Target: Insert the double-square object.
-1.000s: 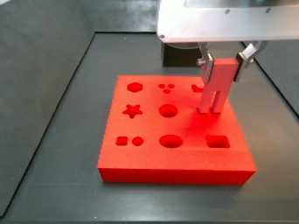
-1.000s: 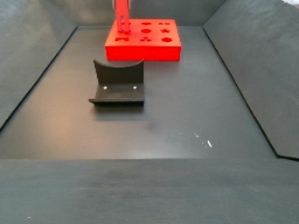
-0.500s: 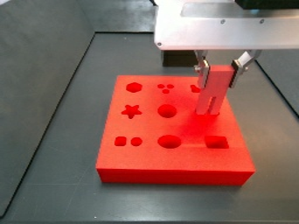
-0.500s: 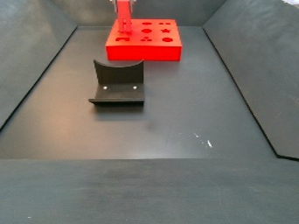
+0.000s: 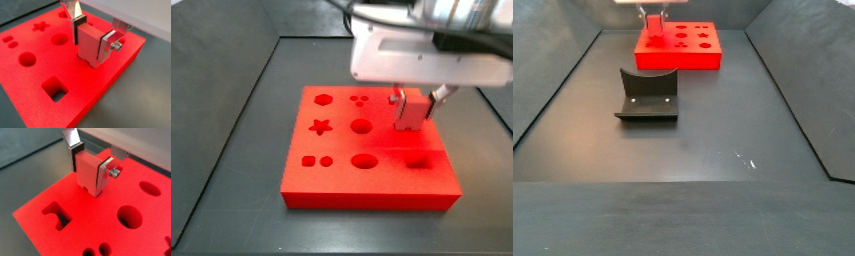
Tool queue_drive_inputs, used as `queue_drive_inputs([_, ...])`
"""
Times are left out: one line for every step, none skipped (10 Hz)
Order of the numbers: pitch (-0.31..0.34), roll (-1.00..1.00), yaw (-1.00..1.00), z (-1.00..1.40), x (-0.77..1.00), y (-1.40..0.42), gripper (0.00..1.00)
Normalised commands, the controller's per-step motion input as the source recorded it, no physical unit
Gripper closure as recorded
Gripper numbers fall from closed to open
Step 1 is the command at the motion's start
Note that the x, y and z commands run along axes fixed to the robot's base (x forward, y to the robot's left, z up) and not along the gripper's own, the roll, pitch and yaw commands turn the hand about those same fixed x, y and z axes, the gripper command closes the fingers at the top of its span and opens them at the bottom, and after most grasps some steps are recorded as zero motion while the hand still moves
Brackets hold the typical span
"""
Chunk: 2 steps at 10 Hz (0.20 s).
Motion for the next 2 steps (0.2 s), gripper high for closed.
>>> queue_drive_inputs([0.030,0.00,-0.05,-0.05,0.03,0.01,1.00])
queue_drive_inputs([0.000,0.00,0.00,0.00,0.00,0.00,1.00])
